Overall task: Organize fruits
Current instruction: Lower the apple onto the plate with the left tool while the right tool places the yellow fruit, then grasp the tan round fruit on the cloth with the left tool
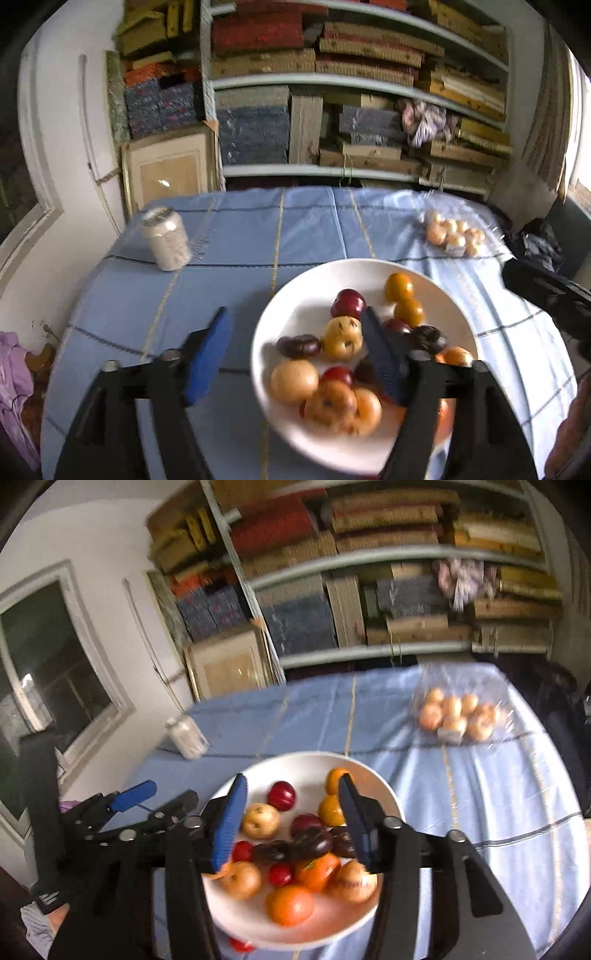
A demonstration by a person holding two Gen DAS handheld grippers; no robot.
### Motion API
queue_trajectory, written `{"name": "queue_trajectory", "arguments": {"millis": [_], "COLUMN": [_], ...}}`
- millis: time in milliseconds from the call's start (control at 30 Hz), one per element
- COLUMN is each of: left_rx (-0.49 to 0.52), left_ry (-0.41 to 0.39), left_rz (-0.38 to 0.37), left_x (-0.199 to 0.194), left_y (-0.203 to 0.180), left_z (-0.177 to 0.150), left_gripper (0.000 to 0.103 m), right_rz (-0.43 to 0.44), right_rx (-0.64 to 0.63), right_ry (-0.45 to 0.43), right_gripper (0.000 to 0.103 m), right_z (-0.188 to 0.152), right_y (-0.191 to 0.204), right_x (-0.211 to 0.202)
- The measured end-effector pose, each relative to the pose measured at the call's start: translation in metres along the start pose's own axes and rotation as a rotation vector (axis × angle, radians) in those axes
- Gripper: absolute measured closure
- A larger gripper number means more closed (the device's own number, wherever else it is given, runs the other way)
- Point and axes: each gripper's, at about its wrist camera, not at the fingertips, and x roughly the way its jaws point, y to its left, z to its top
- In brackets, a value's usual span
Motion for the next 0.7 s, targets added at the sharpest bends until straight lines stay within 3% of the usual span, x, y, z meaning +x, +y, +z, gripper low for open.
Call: {"name": "queue_trajectory", "arguments": {"millis": [67,233,333,433,500,600,700], "left_rx": [0.006,0.024,0.052,0.091,0.118,0.146,0.150], "left_ry": [-0.035,-0.089,-0.086,-0.030,0.009,0.029,0.015], "left_rz": [0.006,0.010,0.021,0.023,0.034,0.025,0.007], "left_x": [-0.029,-0.083,-0.095,-0.084,-0.072,-0.062,-0.061], "left_y": [0.000,-0.006,-0.015,-0.029,-0.038,-0.046,-0.047], "left_z": [-0.008,-0.050,-0.090,-0.130,-0.152,-0.169,-0.172], "left_gripper": [0.022,0.008,0.006,0.005,0.006,0.006,0.006], "right_rz": [0.002,-0.051,-0.123,-0.198,-0.215,-0.238,-0.246], "right_rx": [-0.019,-0.066,-0.083,-0.025,0.047,0.107,0.170], "right_ry": [-0.038,-0.155,-0.257,-0.308,-0.293,-0.208,-0.229], "right_gripper": [0.038,0.008,0.005,0.005,0.005,0.005,0.005], "right_z": [-0.006,-0.047,-0.090,-0.128,-0.149,-0.152,-0.152], "right_y": [0.008,0.024,0.022,-0.003,-0.022,-0.041,-0.053], "right_x": [-0.028,-0.094,-0.117,-0.116,-0.105,-0.090,-0.092]}}
